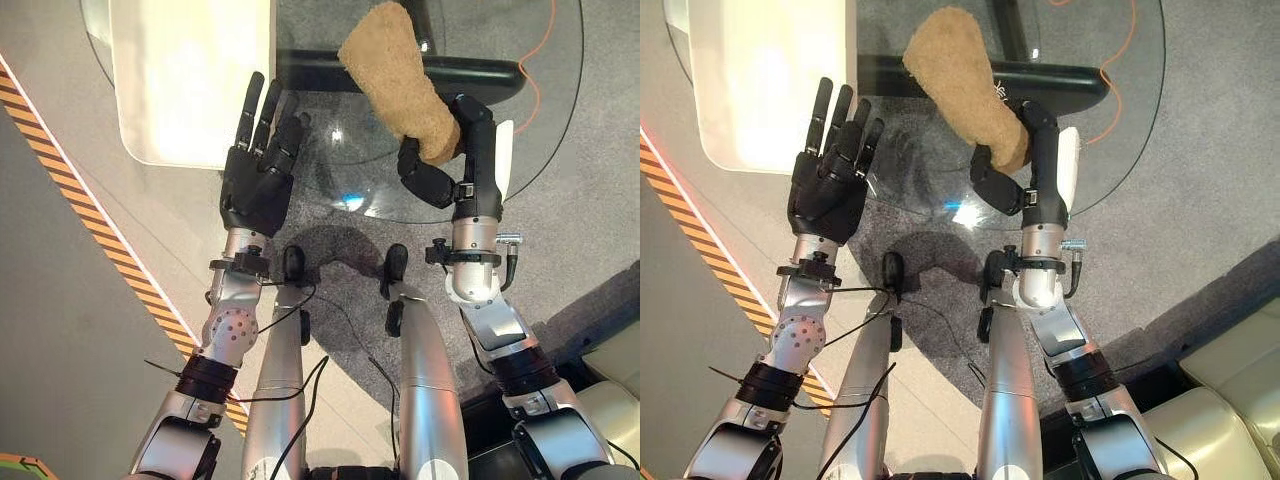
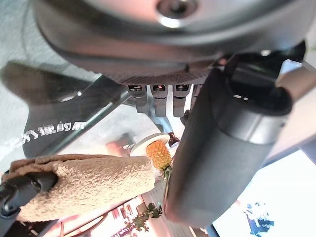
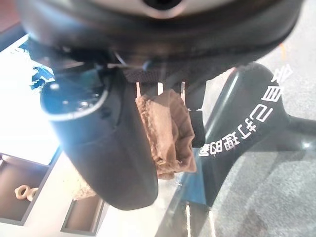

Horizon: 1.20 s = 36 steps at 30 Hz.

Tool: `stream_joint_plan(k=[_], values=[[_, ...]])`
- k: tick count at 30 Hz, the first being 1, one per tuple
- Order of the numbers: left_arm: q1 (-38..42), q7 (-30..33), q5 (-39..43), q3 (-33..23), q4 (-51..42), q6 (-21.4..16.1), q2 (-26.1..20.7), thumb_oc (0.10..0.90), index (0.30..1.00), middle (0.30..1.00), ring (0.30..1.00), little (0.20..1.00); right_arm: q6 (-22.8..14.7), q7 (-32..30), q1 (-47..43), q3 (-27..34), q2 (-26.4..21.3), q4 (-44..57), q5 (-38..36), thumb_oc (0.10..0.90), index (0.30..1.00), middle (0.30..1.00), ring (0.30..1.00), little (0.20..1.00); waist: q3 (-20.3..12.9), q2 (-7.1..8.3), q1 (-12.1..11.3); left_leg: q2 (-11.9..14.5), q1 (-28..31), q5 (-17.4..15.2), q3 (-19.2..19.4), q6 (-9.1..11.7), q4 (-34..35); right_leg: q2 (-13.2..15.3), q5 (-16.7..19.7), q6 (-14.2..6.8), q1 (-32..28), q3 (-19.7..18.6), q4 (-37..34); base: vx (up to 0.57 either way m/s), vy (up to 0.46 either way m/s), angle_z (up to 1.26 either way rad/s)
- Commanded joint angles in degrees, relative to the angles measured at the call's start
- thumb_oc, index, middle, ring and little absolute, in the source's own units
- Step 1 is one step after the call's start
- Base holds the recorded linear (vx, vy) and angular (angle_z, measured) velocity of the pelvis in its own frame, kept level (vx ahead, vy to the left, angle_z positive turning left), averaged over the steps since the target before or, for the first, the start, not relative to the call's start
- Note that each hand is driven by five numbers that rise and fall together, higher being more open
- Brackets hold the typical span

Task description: Wipe the table with a cloth and put it in the basket.

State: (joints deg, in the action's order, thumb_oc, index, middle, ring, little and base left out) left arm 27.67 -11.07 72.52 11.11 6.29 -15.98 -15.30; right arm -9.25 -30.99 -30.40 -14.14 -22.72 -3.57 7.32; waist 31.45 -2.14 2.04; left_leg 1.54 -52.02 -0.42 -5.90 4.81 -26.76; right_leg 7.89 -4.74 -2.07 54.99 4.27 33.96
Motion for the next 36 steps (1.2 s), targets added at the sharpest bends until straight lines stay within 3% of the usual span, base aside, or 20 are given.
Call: stream_joint_plan(k=[1,12,22,36], values=[[4.0,-6.4,1.1,-0.2,-9.1,-0.1,0.7,0.8,0.9,0.9,0.9,0.9,-8.8,0.0,-6.1,0.6,-0.2,14.7,2.9,0.1,0.3,0.3,0.3,0.2,-1.7,0.8,-0.4,-4.5,3.2,-1.8,7.2,-7.3,1.7,-6.8,1.9,1.2,-3.7,-0.4,-4.4,0.0,0.0,0.0],[8.2,-8.7,5.2,2.0,-9.1,4.5,3.1,0.8,0.9,0.9,0.9,0.9,-7.4,3.1,-9.3,-2.5,0.8,14.4,1.3,0.1,0.3,0.3,0.3,0.2,-1.7,1.27,0.1,-4.6,3.7,-1.8,7.0,-7.0,2.1,-7.1,1.7,1.3,-4.4,-0.6,-5.1,0.0,0.0,0.0],[10.2,-8.2,4.0,3.5,-9.1,3.2,3.6,0.8,0.9,0.9,0.9,0.9,-5.5,6.3,-11.2,-5.2,1.2,14.6,0.9,0.1,0.3,0.3,0.3,0.2,-1.7,1.28,0.4,-4.7,4.1,-1.9,7.2,-6.8,2.3,-7.1,1.6,1.5,-4.8,-0.7,-5.8,0.0,0.0,0.0],[11.0,-13.3,4.0,3.7,-10.6,2.5,3.8,0.8,0.9,0.9,0.9,0.9,-3.2,6.2,-10.4,-6.0,1.3,13.3,1.3,0.1,0.3,0.3,0.3,0.2,-1.7,1.16,0.5,-5.0,4.5,-1.9,7.0,-6.9,2.8,-7.1,1.5,1.6,-5.0,-0.7,-5.9,0.0,0.0,0.0]])
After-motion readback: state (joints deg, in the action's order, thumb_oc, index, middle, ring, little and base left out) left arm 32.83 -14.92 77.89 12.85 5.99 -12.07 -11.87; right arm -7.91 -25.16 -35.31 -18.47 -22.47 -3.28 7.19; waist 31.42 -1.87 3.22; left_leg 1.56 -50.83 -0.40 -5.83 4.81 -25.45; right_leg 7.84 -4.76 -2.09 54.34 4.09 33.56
